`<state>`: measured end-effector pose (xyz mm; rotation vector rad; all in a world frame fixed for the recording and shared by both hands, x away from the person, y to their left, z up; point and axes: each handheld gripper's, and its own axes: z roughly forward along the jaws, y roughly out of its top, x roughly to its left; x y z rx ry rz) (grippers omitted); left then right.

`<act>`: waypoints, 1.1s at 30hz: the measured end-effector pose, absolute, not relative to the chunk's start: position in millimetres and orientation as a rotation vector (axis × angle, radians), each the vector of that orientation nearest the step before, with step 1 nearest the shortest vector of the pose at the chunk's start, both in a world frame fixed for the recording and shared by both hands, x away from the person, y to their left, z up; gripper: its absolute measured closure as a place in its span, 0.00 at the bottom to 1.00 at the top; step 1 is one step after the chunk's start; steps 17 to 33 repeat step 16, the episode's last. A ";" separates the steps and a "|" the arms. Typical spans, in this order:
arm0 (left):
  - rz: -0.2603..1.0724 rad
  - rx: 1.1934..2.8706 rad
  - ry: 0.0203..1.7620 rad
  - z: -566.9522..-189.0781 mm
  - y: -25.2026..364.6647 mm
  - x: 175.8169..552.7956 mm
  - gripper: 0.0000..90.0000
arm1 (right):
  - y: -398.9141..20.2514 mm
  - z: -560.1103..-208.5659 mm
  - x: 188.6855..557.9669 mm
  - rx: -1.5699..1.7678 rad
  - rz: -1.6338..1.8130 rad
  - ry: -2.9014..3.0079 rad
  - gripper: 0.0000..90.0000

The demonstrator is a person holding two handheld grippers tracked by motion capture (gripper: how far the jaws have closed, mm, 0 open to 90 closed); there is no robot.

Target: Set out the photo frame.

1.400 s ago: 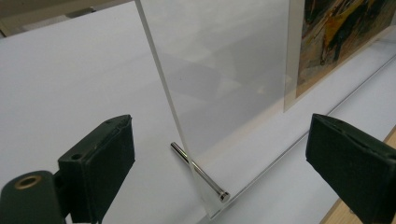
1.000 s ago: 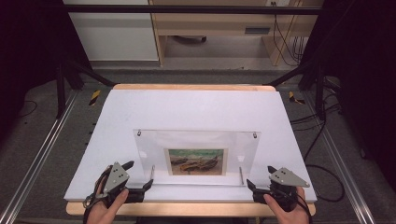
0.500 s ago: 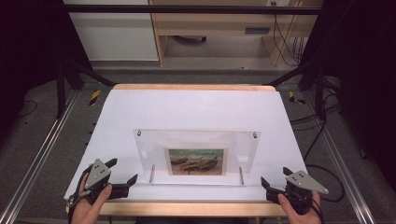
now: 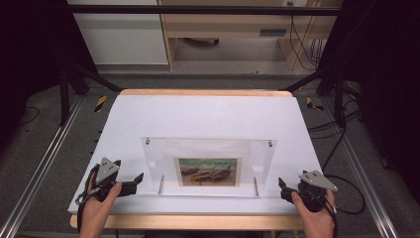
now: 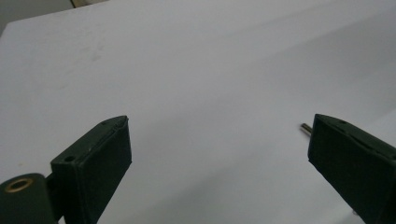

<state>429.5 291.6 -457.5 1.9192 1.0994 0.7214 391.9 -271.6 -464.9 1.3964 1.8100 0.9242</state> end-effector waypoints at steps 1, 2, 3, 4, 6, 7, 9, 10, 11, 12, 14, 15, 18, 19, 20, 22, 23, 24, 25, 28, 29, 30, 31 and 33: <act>0.741 1.908 1.124 -459.5 291.9 437.5 0.08 | -272.7 -468.0 397.8 1.421 0.873 1.795 0.18; 0.741 1.908 1.124 -459.5 291.9 437.5 0.08 | -272.7 -468.0 397.8 1.421 0.873 1.795 0.18; 0.735 1.884 1.143 -460.6 293.4 444.7 0.08 | -274.2 -469.2 404.2 1.437 0.875 1.783 0.19; 0.736 1.875 1.151 -461.2 294.5 447.9 0.08 | -274.2 -469.4 407.3 1.445 0.876 1.774 0.20; 0.724 1.871 1.166 -462.2 297.1 453.0 0.08 | -273.8 -469.6 414.3 1.452 0.879 1.764 0.21; 0.716 1.865 1.175 -462.8 298.3 455.0 0.09 | -273.7 -469.8 418.0 1.457 0.891 1.759 0.22; 0.706 1.856 1.182 -463.1 299.5 456.2 0.09 | -273.3 -470.3 425.4 1.471 0.916 1.753 0.23; 0.701 1.854 1.187 -462.5 301.4 456.1 0.09 | -273.3 -470.3 425.4 1.471 0.916 1.753 0.23; 0.684 1.829 1.191 -460.6 303.9 454.8 0.09 | -273.1 -470.0 430.8 1.482 0.940 1.747 0.24; 0.684 1.829 1.191 -460.6 303.9 454.8 0.09 | -273.1 -470.3 432.1 1.485 0.945 1.749 0.24; 0.682 1.826 1.191 -459.3 305.0 454.0 0.10 | -272.5 -471.5 432.1 1.491 0.948 1.766 0.24; 0.671 1.833 1.194 -459.7 305.1 454.3 0.10 | -272.6 -472.0 431.7 1.492 0.943 1.774 0.24; 0.671 1.833 1.194 -459.7 305.1 454.3 0.10 | -272.6 -472.0 431.7 1.492 0.943 1.774 0.24; 0.671 1.833 1.194 -459.7 305.1 454.3 0.10 | -272.6 -472.0 431.7 1.492 0.943 1.774 0.24; 0.671 1.833 1.194 -459.7 305.1 454.3 0.10 | -272.6 -472.0 431.7 1.492 0.943 1.774 0.24; 0.671 1.833 1.194 -459.7 305.1 454.3 0.10 | -272.6 -472.0 431.7 1.492 0.943 1.774 0.24; 0.671 1.833 1.194 -459.7 305.1 454.3 0.10 | -272.6 -472.0 431.7 1.492 0.943 1.774 0.24; 0.671 1.833 1.194 -459.7 305.1 454.3 0.10 | -272.6 -472.0 431.7 1.492 0.943 1.774 0.24; 0.671 1.833 1.194 -459.7 305.1 454.3 0.10 | -272.6 -472.0 431.7 1.492 0.943 1.774 0.24; 0.671 1.833 1.194 -459.7 305.1 454.3 0.10 | -272.6 -472.0 431.7 1.492 0.943 1.774 0.24; 0.671 1.833 1.194 -459.7 305.1 454.3 0.10 | -272.6 -472.0 431.7 1.492 0.943 1.774 0.24; 0.671 1.833 1.194 -459.7 305.1 454.3 0.10 | -272.6 -472.0 431.7 1.492 0.943 1.774 0.24; 0.671 1.833 1.194 -459.7 305.1 454.3 0.10 | -272.6 -472.0 431.7 1.492 0.943 1.774 0.24; 0.671 1.833 1.194 -459.7 305.1 454.3 0.10 | -272.6 -472.0 431.7 1.492 0.943 1.774 0.24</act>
